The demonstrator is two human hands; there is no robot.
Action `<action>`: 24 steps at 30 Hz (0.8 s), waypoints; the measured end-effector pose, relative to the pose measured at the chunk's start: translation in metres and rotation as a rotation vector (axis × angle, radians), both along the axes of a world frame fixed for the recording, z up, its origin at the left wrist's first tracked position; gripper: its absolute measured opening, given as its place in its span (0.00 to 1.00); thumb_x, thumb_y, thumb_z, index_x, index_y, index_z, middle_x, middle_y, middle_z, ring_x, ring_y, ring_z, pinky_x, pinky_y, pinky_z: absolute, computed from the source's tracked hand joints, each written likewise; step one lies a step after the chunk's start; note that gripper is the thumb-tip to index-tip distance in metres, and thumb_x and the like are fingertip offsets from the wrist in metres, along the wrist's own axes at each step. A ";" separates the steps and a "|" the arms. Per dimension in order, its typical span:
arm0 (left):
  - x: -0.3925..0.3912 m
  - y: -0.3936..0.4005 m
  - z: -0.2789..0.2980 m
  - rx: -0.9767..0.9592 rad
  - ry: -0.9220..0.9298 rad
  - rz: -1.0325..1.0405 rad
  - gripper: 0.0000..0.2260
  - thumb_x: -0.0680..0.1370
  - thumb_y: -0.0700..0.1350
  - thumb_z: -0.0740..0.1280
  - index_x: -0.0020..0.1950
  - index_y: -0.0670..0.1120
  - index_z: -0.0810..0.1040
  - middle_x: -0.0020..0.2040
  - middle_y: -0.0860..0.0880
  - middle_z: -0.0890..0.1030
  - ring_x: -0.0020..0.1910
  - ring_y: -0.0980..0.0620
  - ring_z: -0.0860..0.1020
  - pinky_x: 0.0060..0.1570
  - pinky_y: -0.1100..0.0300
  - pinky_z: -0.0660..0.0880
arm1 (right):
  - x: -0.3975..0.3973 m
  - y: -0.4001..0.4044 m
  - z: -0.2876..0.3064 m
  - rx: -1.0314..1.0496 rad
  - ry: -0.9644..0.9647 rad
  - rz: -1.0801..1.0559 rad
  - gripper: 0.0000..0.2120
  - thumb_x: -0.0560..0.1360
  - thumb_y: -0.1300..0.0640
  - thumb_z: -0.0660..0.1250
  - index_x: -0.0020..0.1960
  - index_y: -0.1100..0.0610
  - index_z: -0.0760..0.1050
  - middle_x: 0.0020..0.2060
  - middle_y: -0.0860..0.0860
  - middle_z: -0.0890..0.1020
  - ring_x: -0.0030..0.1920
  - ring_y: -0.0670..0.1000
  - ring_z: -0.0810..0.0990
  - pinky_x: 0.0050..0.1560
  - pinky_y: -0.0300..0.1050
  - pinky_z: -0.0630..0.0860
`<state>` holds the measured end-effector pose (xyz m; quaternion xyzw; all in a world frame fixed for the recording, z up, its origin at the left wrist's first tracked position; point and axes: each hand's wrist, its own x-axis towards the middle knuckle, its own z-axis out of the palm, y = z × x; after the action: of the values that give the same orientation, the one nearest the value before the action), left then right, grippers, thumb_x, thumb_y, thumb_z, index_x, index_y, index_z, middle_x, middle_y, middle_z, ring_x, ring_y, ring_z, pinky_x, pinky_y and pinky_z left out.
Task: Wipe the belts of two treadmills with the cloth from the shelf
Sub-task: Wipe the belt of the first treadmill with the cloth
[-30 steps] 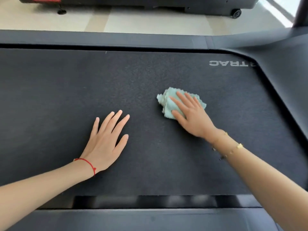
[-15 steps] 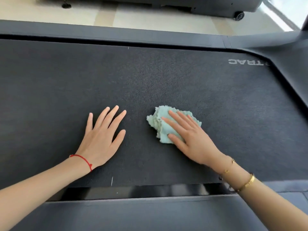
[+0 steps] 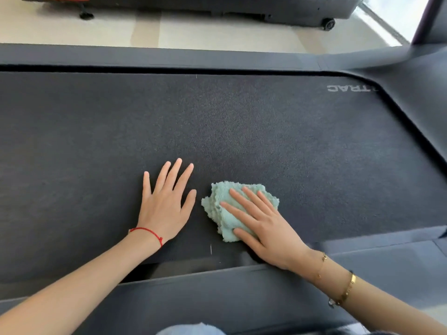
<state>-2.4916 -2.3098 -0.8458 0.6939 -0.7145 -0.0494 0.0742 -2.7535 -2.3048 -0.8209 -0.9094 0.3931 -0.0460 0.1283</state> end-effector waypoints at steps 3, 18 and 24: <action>0.027 0.011 0.002 0.004 0.002 0.009 0.28 0.81 0.60 0.44 0.81 0.54 0.53 0.81 0.51 0.55 0.80 0.48 0.51 0.75 0.35 0.49 | 0.002 0.004 0.004 0.023 0.004 0.026 0.25 0.84 0.44 0.51 0.79 0.42 0.50 0.79 0.43 0.49 0.79 0.49 0.43 0.78 0.53 0.45; 0.123 0.039 0.003 -0.012 0.031 0.221 0.26 0.83 0.59 0.50 0.80 0.56 0.55 0.81 0.51 0.55 0.80 0.48 0.50 0.75 0.35 0.48 | 0.105 0.022 -0.002 0.029 -0.005 0.154 0.25 0.83 0.43 0.50 0.79 0.42 0.50 0.79 0.45 0.49 0.79 0.50 0.41 0.78 0.52 0.39; 0.137 0.043 0.002 -0.010 0.030 0.285 0.30 0.79 0.64 0.44 0.80 0.57 0.53 0.81 0.52 0.53 0.80 0.49 0.49 0.75 0.35 0.46 | 0.110 -0.006 -0.001 0.028 -0.023 0.263 0.25 0.83 0.42 0.50 0.79 0.43 0.52 0.79 0.44 0.50 0.79 0.49 0.44 0.78 0.50 0.43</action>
<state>-2.3546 -2.2671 -0.8434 0.7871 -0.6079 -0.0448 0.0946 -2.6437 -2.3111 -0.8223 -0.9506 0.2694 -0.0337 0.1504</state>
